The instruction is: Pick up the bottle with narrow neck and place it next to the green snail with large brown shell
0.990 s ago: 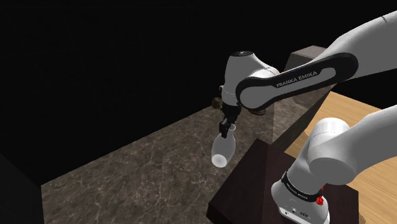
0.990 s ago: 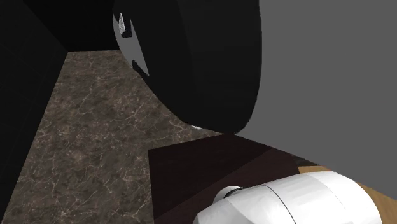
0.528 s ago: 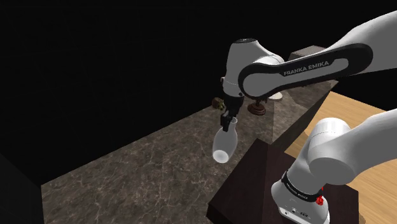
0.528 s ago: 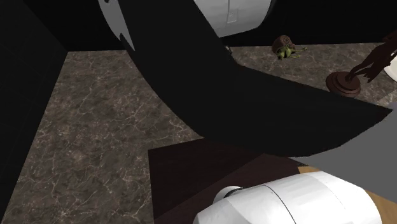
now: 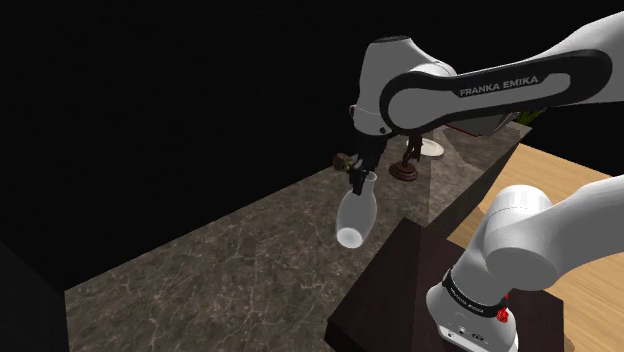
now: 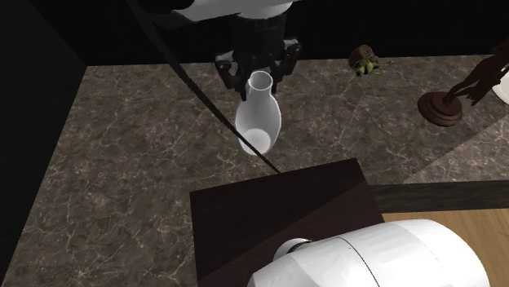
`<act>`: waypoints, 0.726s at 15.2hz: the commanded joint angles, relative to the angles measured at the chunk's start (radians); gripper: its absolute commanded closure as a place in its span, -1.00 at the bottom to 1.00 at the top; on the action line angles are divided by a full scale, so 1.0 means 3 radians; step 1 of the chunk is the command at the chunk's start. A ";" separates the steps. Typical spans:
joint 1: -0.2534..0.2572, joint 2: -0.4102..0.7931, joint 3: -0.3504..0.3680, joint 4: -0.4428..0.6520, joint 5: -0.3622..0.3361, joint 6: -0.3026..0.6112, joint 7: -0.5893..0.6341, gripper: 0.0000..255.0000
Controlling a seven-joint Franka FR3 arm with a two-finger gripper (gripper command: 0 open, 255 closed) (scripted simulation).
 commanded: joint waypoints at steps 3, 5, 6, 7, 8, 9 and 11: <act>0.0000 -0.0053 -0.0005 0.0149 -0.0003 -0.0202 0.0000 1.00; -0.0001 -0.0069 -0.0007 0.0229 -0.0005 -0.0297 0.0000 1.00; -0.0002 -0.0075 -0.0008 0.0270 -0.0006 -0.0345 0.0000 1.00; -0.0002 -0.0080 -0.0010 0.0312 -0.0007 -0.0391 0.0000 1.00; -0.0003 -0.0085 -0.0011 0.0354 -0.0008 -0.0438 0.0000 1.00; -0.0003 -0.0088 -0.0012 0.0396 -0.0009 -0.0484 0.0000 1.00; -0.0004 -0.0093 -0.0014 0.0483 -0.0011 -0.0575 0.0000 1.00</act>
